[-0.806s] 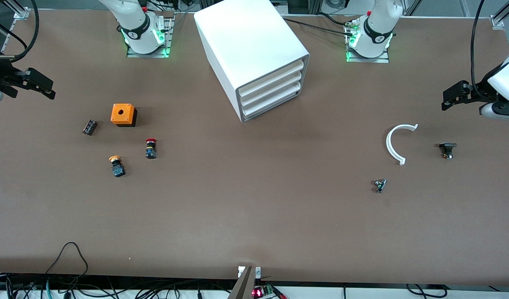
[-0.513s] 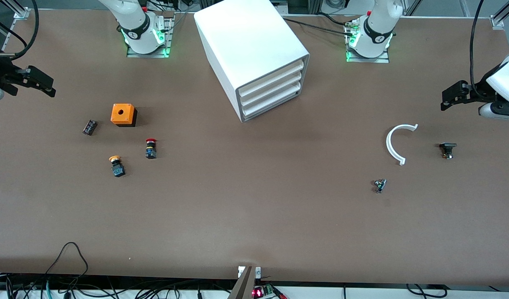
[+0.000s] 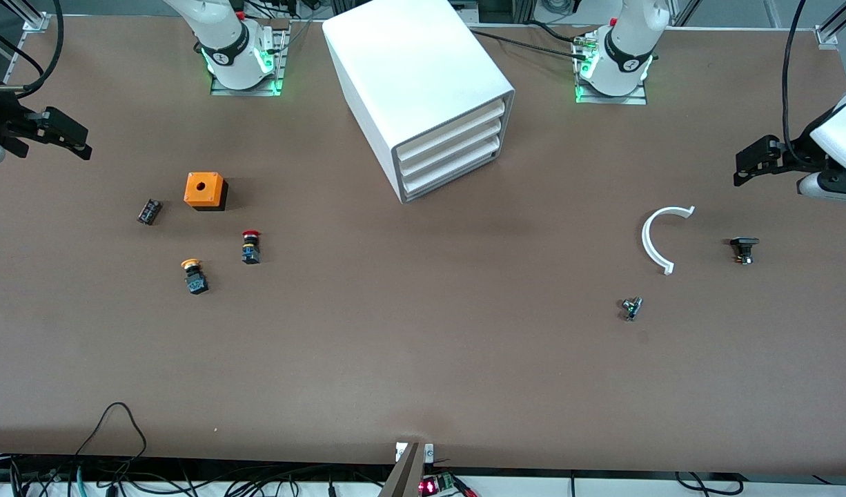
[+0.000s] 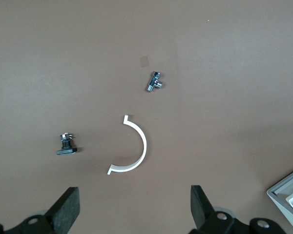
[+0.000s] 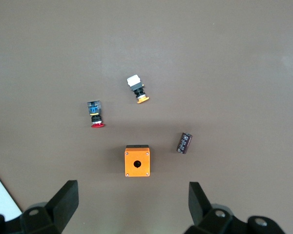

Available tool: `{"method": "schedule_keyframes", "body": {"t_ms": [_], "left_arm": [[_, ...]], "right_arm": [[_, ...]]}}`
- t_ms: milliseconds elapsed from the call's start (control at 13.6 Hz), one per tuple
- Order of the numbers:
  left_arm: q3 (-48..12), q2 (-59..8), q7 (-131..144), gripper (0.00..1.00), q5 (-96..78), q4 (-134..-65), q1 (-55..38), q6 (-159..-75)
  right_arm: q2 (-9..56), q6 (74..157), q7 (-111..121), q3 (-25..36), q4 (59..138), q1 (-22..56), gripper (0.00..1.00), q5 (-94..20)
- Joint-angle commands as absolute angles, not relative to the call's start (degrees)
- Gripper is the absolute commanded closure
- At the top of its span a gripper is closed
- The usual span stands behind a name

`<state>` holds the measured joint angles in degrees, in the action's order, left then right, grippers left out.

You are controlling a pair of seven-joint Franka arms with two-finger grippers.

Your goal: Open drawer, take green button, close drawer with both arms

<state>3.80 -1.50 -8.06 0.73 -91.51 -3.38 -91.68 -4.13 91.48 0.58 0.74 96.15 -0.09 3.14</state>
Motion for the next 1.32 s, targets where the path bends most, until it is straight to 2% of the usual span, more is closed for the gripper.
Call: {"method": "schedule_keyframes", "body": {"t_ms": [0,660,953,1246], "left_arm": [[3.69,-2.72,-9.05,0.0,0.09,-89.03,-3.69,-90.09],[2.37,-3.25,-9.23,0.0,-0.44,-89.91,-5.26,-90.0],[1.32,-10.27,-9.23,0.0,-0.88,-92.63,-5.63,-90.26],[-4.73,-17.38,-9.32,0.0,-6.11,-95.44,-5.54,-90.79]], "right_arm": [[-4.31,91.05,1.14,0.44,95.45,-0.44,0.0,2.81],[-7.2,95.27,0.44,0.26,99.66,-0.35,0.0,2.9],[-7.29,95.36,0.35,0.26,99.84,-0.35,0.0,2.81],[-10.89,98.69,0.35,0.26,105.01,-0.35,0.0,2.81]]}}
